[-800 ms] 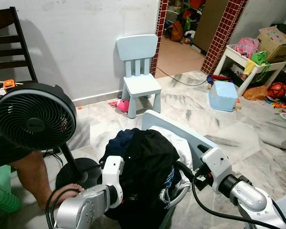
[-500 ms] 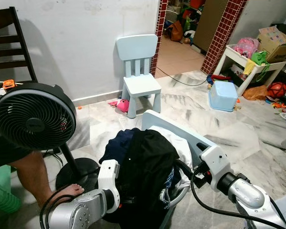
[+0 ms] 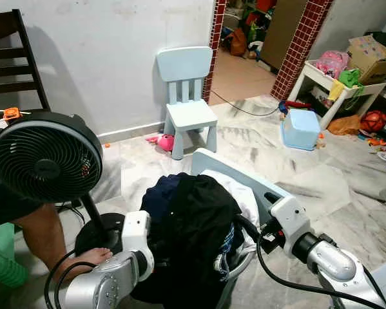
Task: Hang hanger
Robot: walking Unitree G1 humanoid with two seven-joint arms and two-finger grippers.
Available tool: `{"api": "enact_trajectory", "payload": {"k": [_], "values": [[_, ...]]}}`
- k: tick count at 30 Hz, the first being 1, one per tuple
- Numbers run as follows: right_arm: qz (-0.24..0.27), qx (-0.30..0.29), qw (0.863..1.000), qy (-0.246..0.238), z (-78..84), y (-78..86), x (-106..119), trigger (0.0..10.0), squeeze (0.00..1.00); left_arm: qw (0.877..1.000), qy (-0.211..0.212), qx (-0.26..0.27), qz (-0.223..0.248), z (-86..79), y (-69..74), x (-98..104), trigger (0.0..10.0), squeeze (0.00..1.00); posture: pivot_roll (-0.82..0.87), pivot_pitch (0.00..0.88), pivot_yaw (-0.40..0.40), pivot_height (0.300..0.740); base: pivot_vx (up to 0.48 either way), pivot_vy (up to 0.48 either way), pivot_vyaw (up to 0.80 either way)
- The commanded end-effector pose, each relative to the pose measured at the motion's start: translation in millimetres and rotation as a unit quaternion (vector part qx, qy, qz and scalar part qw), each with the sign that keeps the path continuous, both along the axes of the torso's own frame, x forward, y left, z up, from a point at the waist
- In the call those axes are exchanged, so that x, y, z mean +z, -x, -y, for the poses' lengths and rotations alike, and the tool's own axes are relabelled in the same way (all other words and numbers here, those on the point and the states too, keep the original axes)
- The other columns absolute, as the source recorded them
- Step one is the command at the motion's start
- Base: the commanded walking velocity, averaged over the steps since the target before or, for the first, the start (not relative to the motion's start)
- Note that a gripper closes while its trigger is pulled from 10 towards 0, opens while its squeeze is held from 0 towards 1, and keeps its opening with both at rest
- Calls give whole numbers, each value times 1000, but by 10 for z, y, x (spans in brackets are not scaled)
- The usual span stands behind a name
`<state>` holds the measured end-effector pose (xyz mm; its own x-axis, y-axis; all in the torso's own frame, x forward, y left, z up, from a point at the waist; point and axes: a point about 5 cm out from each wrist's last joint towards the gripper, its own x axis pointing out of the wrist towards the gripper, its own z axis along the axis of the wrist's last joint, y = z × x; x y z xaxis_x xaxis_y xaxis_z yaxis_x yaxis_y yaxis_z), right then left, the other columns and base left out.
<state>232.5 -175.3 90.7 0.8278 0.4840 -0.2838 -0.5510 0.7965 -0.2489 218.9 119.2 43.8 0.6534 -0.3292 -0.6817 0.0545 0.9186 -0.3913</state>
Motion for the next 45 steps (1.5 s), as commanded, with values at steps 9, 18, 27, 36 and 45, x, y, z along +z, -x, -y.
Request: {"api": "enact_trajectory", "payload": {"k": [9, 18, 27, 36, 45], "values": [[4, 1, 1000, 9, 26, -14, 13, 10000, 0, 998, 31, 52, -9, 38, -39, 22, 10000, 718, -134, 0, -77, 740, 0, 0, 0], [4, 2, 1000, 9, 25, -12, 15, 10000, 0, 990, 82, 108, -22, 20, -88, 55, 10000, 0, -135, 0, -77, 740, 0, 0, 0], [3, 1, 1000, 9, 25, -4, 12, 10000, 0, 989, 89, 118, -31, -68, -142, 53, 10000, 0, -135, 0, -75, 740, 0, 0, 0], [4, 2, 1000, 11, 30, -4, 14, 10000, 0, 983, 113, 134, -49, -153, -192, 41, 10000, 0, -140, 0, -75, 740, 0, 0, 0], [4, 2, 1000, 11, 32, -6, 14, 10000, 0, 974, 158, 144, -72, -191, -246, 2, 0, 0, -144, 0, -72, 740, 0, 0, 0]]}}
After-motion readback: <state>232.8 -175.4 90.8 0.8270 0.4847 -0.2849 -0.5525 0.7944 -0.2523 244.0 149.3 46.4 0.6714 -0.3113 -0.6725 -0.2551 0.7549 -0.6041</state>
